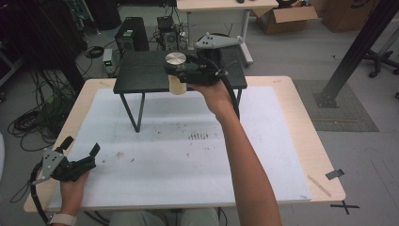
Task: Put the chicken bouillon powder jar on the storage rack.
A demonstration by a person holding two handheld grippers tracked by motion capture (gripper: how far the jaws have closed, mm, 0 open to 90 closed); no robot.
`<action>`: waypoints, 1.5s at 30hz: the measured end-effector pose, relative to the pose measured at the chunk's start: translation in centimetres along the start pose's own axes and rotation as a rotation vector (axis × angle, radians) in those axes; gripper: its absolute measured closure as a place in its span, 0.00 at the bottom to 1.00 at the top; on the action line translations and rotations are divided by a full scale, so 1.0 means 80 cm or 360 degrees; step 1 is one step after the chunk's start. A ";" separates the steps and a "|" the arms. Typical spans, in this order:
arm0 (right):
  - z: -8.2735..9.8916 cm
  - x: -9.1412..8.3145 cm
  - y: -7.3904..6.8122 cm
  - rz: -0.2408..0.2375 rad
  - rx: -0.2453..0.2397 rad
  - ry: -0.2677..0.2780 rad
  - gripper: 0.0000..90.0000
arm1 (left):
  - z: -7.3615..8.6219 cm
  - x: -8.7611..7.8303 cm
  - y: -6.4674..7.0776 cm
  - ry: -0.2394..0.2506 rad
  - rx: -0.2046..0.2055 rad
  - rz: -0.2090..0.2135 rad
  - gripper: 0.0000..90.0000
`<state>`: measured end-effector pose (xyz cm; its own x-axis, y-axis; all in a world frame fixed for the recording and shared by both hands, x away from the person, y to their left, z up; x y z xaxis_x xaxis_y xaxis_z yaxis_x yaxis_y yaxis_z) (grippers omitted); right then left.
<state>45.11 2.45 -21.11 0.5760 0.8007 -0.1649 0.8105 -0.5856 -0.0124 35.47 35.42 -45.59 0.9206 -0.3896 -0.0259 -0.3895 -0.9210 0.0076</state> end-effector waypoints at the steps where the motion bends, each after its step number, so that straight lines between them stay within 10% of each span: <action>1: -0.001 0.002 0.002 0.0003 0.0007 -0.0001 0.46 | 0.000 0.000 0.000 0.0000 0.0000 0.0000 0.01; 45: 0.002 0.098 0.101 0.0400 0.0063 0.0000 0.46 | 0.000 0.000 0.000 0.0005 -0.0001 0.0004 0.01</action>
<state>56.19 3.97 -22.66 0.7587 0.6294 -0.1680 0.6372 -0.7707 -0.0095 35.45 35.44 -45.58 0.9198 -0.3916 -0.0226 -0.3916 -0.9201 0.0083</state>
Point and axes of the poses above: each handheld gripper's, and its own axes: x roughly forward along the jaws, z roughly out of its underside, y roughly to its right, the point moved 9 cm from there along x, roughly forward along the jaws, and after that the axes turned 9 degrees about z, right-handed, at the moved point
